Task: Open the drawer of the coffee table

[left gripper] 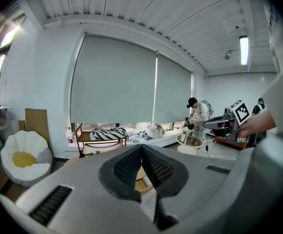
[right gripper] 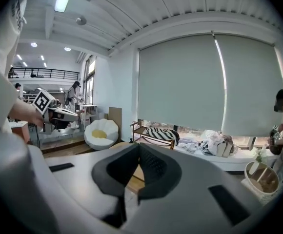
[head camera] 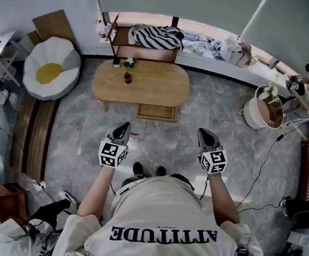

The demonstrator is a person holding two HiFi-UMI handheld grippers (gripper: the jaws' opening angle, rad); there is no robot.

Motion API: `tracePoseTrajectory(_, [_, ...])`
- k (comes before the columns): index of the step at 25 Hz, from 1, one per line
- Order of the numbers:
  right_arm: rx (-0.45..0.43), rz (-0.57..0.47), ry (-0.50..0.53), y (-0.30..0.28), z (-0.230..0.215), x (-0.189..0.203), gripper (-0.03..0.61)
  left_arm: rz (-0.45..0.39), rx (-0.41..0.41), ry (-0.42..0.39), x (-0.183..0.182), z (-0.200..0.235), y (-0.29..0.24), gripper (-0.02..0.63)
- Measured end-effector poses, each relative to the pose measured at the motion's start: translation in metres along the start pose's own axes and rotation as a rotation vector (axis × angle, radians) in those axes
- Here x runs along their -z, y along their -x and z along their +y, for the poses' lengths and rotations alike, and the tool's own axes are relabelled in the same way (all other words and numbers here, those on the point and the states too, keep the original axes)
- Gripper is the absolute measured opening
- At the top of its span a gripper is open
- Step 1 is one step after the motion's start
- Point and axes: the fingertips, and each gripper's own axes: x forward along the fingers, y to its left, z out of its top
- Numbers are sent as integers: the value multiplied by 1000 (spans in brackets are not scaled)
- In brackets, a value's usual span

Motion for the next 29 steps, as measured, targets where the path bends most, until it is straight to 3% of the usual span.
tracePoseTrajectory(29, [21, -20, 5, -24, -3, -16, 18, -12, -4, 12, -13, 27, -15, 20])
